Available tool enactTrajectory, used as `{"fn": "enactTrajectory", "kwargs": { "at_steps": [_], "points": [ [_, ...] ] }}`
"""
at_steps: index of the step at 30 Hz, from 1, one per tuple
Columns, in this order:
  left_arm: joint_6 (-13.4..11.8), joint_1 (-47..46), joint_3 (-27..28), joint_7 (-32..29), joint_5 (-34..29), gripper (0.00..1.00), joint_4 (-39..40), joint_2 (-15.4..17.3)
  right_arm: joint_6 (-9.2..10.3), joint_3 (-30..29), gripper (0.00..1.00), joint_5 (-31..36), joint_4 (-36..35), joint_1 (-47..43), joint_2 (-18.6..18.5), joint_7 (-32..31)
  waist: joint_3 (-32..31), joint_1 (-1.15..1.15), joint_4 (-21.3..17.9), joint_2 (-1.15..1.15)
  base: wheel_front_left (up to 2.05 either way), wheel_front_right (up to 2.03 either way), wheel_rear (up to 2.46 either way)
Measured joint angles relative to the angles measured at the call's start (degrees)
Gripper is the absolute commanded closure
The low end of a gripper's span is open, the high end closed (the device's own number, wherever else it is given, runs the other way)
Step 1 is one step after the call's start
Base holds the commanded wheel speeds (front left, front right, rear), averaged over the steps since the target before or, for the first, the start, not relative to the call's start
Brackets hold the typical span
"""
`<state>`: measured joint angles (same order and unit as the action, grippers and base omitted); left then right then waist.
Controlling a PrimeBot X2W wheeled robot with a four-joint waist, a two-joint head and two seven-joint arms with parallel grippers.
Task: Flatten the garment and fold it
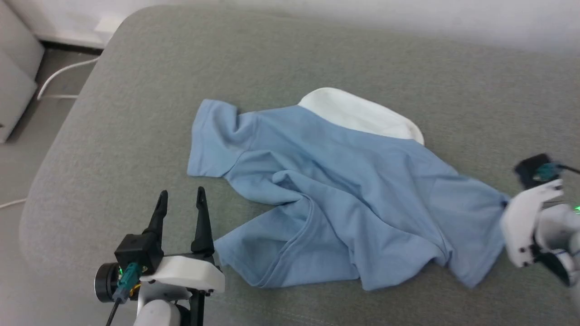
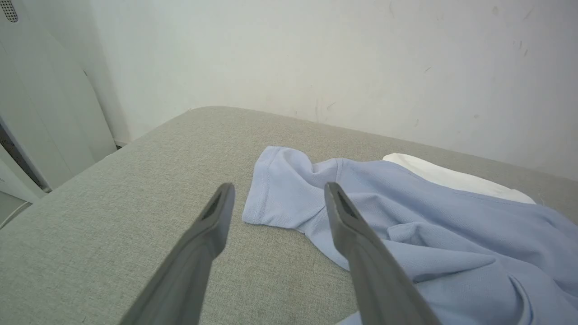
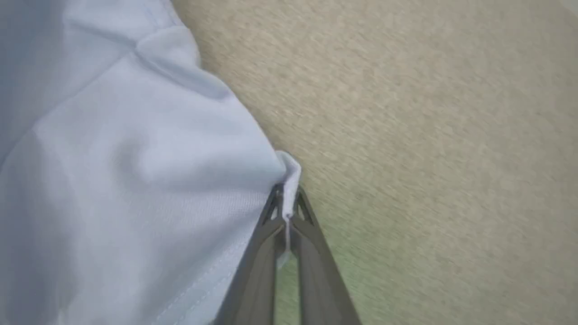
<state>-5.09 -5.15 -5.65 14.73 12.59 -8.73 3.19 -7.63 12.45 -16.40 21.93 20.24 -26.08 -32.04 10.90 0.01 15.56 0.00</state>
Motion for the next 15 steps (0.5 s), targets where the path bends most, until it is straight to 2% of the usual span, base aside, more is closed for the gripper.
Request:
{"fn": "enactTrajectory", "kwargs": {
  "at_steps": [5,13,14,15],
  "points": [
    [0.51,-0.01,0.07,0.00,-0.05,0.00,-0.05,-0.02,0.01,-4.60,1.00,3.34,1.29,-0.02,-3.92,1.37,-1.79,0.00,-2.60,0.00,0.00,0.00,0.00],
    [1.11,-0.08,-0.01,0.00,-0.58,0.00,0.05,-0.02,0.01,-10.39,1.00,5.37,5.00,-0.63,-5.97,1.75,-2.58,-0.01,-6.17,0.00,0.00,0.00,0.00],
    [1.45,-0.17,-0.01,0.00,-0.59,0.00,0.01,0.03,0.01,-10.63,0.52,5.46,5.69,-0.63,-5.82,2.76,-2.43,-0.01,-6.53,0.00,0.00,0.00,0.00],
    [1.56,-0.40,-0.08,0.00,-0.66,0.00,-0.09,0.12,0.01,-11.06,0.00,5.79,6.42,-0.59,-5.43,4.23,-2.25,0.00,-6.90,0.00,0.00,0.00,0.00]
  ]
}}
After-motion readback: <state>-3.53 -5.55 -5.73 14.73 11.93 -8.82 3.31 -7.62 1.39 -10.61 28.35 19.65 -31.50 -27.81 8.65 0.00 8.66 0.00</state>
